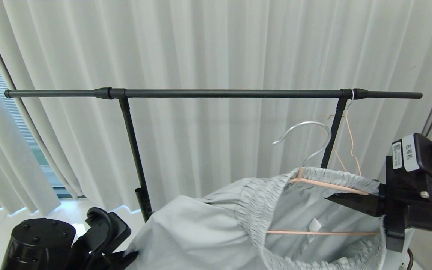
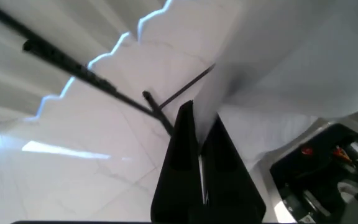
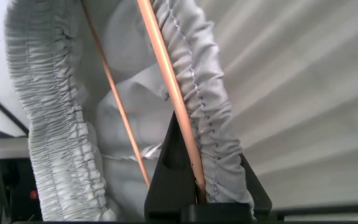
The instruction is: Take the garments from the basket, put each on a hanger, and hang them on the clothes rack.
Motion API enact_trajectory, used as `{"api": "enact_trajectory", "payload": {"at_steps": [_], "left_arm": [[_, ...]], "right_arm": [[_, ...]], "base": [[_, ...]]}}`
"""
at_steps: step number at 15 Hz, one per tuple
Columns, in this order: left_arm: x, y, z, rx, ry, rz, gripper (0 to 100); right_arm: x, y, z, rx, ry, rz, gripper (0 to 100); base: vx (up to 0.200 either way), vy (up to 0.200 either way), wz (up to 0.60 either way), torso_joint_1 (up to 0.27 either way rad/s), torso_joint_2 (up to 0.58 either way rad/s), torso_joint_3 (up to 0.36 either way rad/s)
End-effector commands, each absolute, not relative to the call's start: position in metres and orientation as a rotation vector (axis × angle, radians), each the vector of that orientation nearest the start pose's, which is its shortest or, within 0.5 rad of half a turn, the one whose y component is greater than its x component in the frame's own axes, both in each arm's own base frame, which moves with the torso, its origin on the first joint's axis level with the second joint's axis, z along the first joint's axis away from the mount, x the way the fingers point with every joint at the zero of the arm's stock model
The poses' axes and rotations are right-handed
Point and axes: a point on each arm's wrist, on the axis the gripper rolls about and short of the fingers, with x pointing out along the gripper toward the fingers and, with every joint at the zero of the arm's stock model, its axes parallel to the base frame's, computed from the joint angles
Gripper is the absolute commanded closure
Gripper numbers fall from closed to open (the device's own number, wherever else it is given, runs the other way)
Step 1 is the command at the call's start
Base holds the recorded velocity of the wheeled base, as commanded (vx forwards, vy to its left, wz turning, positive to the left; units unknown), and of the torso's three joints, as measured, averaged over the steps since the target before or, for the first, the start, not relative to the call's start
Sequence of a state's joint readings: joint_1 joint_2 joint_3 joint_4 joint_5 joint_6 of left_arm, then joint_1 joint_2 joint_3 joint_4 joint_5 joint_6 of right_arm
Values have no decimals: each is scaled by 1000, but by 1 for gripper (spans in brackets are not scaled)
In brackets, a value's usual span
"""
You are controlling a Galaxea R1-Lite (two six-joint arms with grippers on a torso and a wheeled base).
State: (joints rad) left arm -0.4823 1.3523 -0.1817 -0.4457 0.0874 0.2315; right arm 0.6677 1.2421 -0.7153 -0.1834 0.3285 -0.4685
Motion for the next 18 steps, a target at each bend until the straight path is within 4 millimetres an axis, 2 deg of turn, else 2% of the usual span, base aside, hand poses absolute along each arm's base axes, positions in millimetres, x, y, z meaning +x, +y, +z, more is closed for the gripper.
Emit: {"api": "enact_trajectory", "payload": {"at_steps": [1,5,8,9,11,14,18], "left_arm": [[138,-54,82,437,739,-316,100],[141,-52,84,432,733,-281,100],[142,-55,89,419,664,-300,100],[142,-56,90,415,650,-301,0],[143,-56,92,409,633,-299,0],[135,-59,108,329,534,-367,0],[124,-60,123,318,428,-395,0]], "right_arm": [[143,118,230,-459,119,1026,100],[144,117,231,-424,132,1012,100],[144,117,230,-421,138,1010,100],[144,117,231,-415,139,1008,100],[146,115,231,-395,153,989,100],[152,111,233,-280,231,831,100],[171,108,234,-172,341,620,100]], "base": [[0,0,0,0,0,0],[0,0,0,0,0,0],[0,0,0,0,0,0],[0,0,0,0,0,0],[0,0,0,0,0,0],[0,0,0,0,0,0],[0,0,0,0,0,0]]}}
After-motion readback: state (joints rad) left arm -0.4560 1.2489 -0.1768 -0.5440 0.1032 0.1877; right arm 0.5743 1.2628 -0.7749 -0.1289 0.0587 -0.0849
